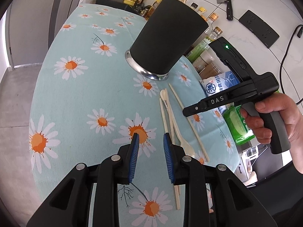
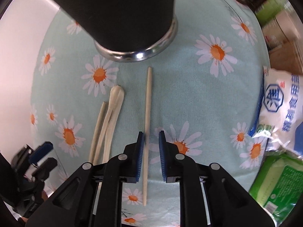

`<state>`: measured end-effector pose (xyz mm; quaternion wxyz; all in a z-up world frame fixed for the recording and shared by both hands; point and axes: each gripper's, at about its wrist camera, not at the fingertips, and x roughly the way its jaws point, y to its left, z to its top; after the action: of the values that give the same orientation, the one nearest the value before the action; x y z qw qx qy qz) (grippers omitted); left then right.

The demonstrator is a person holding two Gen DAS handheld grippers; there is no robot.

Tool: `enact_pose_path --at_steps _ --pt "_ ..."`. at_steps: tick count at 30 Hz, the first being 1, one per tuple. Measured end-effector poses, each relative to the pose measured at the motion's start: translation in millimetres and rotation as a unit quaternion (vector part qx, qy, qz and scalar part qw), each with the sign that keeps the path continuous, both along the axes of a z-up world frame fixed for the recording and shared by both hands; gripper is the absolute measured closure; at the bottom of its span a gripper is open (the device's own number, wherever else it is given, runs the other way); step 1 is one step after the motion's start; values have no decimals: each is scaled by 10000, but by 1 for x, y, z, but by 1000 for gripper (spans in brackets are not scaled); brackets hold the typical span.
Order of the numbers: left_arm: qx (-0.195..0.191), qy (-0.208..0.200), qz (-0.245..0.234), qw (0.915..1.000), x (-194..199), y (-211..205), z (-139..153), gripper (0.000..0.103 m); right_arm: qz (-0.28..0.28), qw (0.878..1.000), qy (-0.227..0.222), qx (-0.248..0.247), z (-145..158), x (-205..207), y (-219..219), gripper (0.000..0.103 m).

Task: Organize utensils
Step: 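Grasp a wooden chopstick with the right gripper while the left gripper grasps another chopstick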

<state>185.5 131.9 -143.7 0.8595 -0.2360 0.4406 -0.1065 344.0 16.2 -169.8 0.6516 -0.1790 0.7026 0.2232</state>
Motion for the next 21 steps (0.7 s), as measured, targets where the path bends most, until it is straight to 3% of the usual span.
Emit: enact_pose_path --at_steps 4,7,21 --pt "-34 44 -43 10000 3 0 -1 78 51 9999 -5 -92 -1 0 16 86" --pt "-68 79 -113 9999 5 -2 -3 78 31 9999 -17 -136 2 2 20 93" --pt "-46 317 -421 9986 15 -5 -11 78 -398 9991 49 103 8 15 -17 97"
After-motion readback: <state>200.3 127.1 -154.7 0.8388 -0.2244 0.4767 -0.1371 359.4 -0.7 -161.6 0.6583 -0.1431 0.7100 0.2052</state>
